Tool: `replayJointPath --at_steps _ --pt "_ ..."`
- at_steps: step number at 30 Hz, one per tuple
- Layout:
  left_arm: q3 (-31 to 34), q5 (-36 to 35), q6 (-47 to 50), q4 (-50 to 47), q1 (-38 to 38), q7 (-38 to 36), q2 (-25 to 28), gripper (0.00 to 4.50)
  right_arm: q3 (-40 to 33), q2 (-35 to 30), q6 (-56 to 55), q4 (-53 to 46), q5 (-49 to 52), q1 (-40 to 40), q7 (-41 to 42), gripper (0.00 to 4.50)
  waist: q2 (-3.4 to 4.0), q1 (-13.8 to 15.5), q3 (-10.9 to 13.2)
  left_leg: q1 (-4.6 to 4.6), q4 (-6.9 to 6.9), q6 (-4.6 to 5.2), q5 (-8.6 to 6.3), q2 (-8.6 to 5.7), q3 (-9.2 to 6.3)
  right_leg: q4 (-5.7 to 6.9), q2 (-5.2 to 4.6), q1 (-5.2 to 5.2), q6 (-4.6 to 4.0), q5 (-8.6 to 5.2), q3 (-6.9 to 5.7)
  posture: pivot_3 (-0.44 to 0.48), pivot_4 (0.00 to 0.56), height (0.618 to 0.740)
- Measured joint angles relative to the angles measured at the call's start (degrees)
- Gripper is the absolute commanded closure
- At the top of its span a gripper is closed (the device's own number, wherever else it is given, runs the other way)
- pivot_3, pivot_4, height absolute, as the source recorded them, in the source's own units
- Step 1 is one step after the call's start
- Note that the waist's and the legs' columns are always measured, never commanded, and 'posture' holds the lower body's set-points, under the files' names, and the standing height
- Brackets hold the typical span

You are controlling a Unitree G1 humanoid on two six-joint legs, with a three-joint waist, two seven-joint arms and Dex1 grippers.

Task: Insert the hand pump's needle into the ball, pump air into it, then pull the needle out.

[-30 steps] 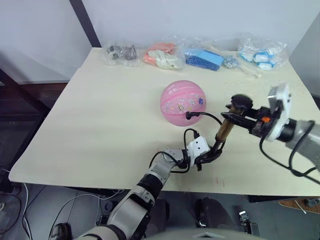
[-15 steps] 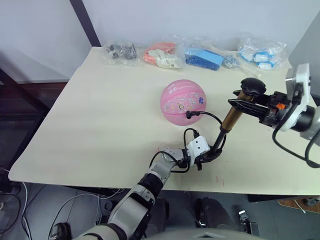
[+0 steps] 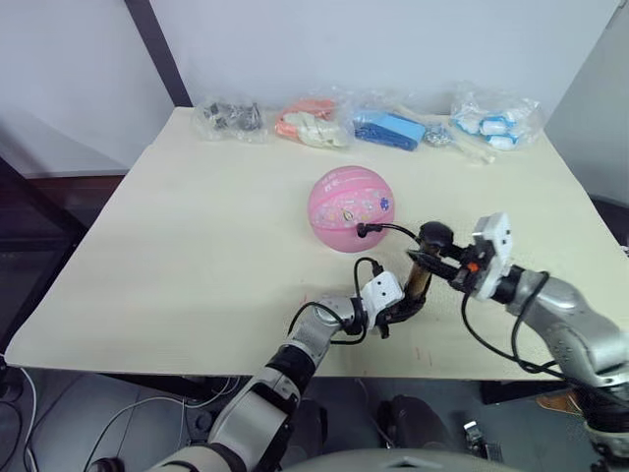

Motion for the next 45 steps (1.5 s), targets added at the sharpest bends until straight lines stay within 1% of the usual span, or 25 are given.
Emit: replayJointPath --at_steps 4,8,14,15,16,18,20,21,22,23,26,31,35,38,39,40,42,43,45 --pt "0.1 0.0 1.0 -0.6 0.3 0.0 0.4 3.38 0.8 1.7 -4.1 3.0 -2.5 0.4 1.9 3.45 -0.05 -0.1 -0.2 0.27 -0.19 0.00 0.00 0.02 0.05 -0.01 0.04 0.10 -0.10 -0.06 0.06 0.000 0.150 0.740" --pt "0.3 0.1 1.8 -1.2 0.4 -0.1 0.9 3.38 0.9 2.6 -5.1 3.7 -3.5 0.4 2.6 3.45 0.00 -0.1 -0.2 0.66 -0.35 -0.02 -0.02 0.22 0.03 0.00 0.01 0.30 -0.39 -0.23 0.04 0.000 0.150 0.740" --pt "0.4 -0.5 3.6 -2.7 0.5 -1.0 1.2 3.38 0.9 2.5 -5.1 3.4 -3.7 0.3 3.0 3.45 0.05 -0.1 -0.2 0.69 -0.42 -0.06 -0.04 0.24 0.02 0.00 0.01 0.31 -0.47 -0.29 0.01 0.000 0.150 0.740" --pt "0.5 -0.5 4.0 -3.1 0.6 -1.1 1.2 2.38 0.9 2.4 -5.1 3.2 -3.8 0.3 3.0 3.45 0.07 -0.1 -0.1 0.67 -0.42 -0.07 -0.05 0.23 0.03 0.00 0.01 0.31 -0.46 -0.28 0.03 0.000 0.150 0.740" --pt "0.7 -1.1 5.1 -3.8 0.9 -1.4 1.2 2.25 1.1 2.2 -4.9 3.0 -4.2 0.4 3.0 3.45 0.12 -0.1 -0.1 0.64 -0.42 -0.08 -0.05 0.23 0.05 0.00 0.01 0.30 -0.42 -0.26 0.04 0.000 0.150 0.740" --pt "1.4 -2.1 5.6 -5.0 1.9 -2.5 1.9 1.41 1.1 1.9 -4.9 2.5 -4.4 0.4 3.0 3.45 0.33 -0.1 0.1 0.60 -0.42 -0.08 -0.05 0.19 0.05 -0.01 0.02 0.26 -0.31 -0.19 0.04 0.000 0.150 0.740" --pt "1.8 -3.2 6.4 -7.5 3.0 -3.9 2.7 0.41 1.1 1.5 -4.8 1.8 -4.6 0.4 2.9 3.45 0.54 0.0 0.3 0.54 -0.42 -0.09 -0.05 0.16 0.04 -0.01 0.01 0.22 -0.28 -0.19 0.03 0.000 0.150 0.740" --pt "2.4 -4.4 7.4 -10.1 3.9 -5.1 3.6 0.14 1.1 1.2 -4.6 1.2 -4.6 0.4 2.9 3.45 0.61 0.0 0.4 0.49 -0.42 -0.09 -0.05 0.16 0.06 -0.01 -0.01 0.18 -0.30 -0.21 0.05 0.000 0.150 0.740" --pt "2.8 -5.1 7.8 -11.4 4.2 -5.8 4.2 0.05 0.9 1.1 -4.5 1.0 -4.6 0.4 2.8 3.45 0.66 0.1 0.5 0.39 -0.40 -0.09 -0.05 0.15 0.06 -0.01 -0.03 0.11 -0.31 -0.21 0.05 0.000 0.150 0.740" --pt "3.1 -5.5 8.4 -12.4 4.3 -6.1 4.5 0.00 0.9 1.0 -4.3 0.7 -4.6 0.4 2.7 3.45 0.66 0.1 0.6 0.35 -0.39 -0.09 -0.04 0.14 0.05 -0.01 -0.04 0.08 -0.31 -0.21 0.04 0.000 0.150 0.740" --pt "4.8 -9.8 12.6 -21.2 5.8 -9.5 7.5 0.00 0.4 0.0 -3.4 -1.3 -4.5 1.1 2.4 3.45 0.74 0.2 0.7 -0.03 -0.35 -0.21 0.03 0.12 0.00 -0.04 -0.06 -0.21 -0.22 -0.16 -0.02 0.000 0.150 0.740" --pt "6.6 -15.6 18.7 -32.1 8.3 -13.8 11.6 0.00 -0.3 -0.9 -0.7 -3.9 -4.3 1.3 1.6 3.45 0.93 0.3 1.1 -0.17 -0.35 -0.29 0.05 0.01 -0.04 -0.09 -0.17 -0.27 -0.21 -0.16 -0.06 0.000 0.150 0.740" --pt "8.0 -19.5 22.6 -37.9 9.4 -16.5 15.4 0.00 -1.0 -2.0 2.4 -6.8 -4.2 1.4 0.5 3.45 1.04 0.3 1.5 -0.29 -0.35 -0.29 0.05 -0.02 -0.09 -0.09 -0.23 -0.38 -0.21 -0.17 -0.10 0.000 0.150 0.740" --pt "10.3 -23.6 26.1 -42.5 10.3 -18.6 19.2 0.00 -2.0 -3.2 6.4 -10.1 -3.4 0.5 -0.7 3.45 1.18 0.4 1.8 -0.50 -0.35 -0.30 0.06 -0.03 -0.14 -0.11 -0.23 -0.54 -0.19 -0.18 -0.14 0.000 0.150 0.740" --pt "11.5 -25.4 27.6 -44.7 11.0 -19.5 21.0 0.00 -2.8 -3.7 8.5 -11.4 -2.6 0.0 -1.0 3.45 1.24 0.4 1.9 -0.70 -0.35 -0.32 0.07 -0.04 -0.15 -0.11 -0.23 -0.71 -0.18 -0.18 -0.14 0.000 0.150 0.740" --pt "13.1 -27.1 28.9 -46.5 11.5 -20.1 22.8 0.00 -3.5 -4.6 10.5 -12.4 -1.6 -0.5 -1.1 3.45 1.31 0.4 1.9 -1.22 -0.34 -0.64 0.26 -0.08 -0.17 -0.04 -0.25 -1.24 -0.18 -0.16 -0.15 0.000 0.150 0.740" --pt "14.1 -28.2 30.0 -47.5 11.8 -20.4 23.8 0.00 -3.9 -5.2 12.0 -13.0 -1.0 -0.9 -1.2 3.45 1.35 0.5 2.0 -1.46 -0.33 -0.86 0.38 -0.17 -0.17 -0.01 -0.27 -1.46 -0.33 0.00 -0.17 0.000 0.150 0.740" --pt "16.2 -31.1 31.8 -49.8 12.4 -21.1 25.7 0.00 -4.5 -6.5 14.9 -14.2 -0.1 -1.9 -1.6 3.45 1.38 0.6 2.1 -1.63 -0.33 -0.87 0.38 -0.21 -0.17 0.00 -0.37 -1.62 -0.30 -0.02 -0.17 0.000 0.150 0.740" --pt "17.7 -33.1 32.8 -50.8 12.9 -21.6 26.8 0.00 -4.6 -7.6 16.3 -14.9 0.3 -2.5 -1.6 3.45 1.38 0.6 2.3 -1.72 -0.32 -0.87 0.38 -0.24 -0.15 0.01 -0.43 -1.70 -0.27 -0.02 -0.15 0.000 0.150 0.740"
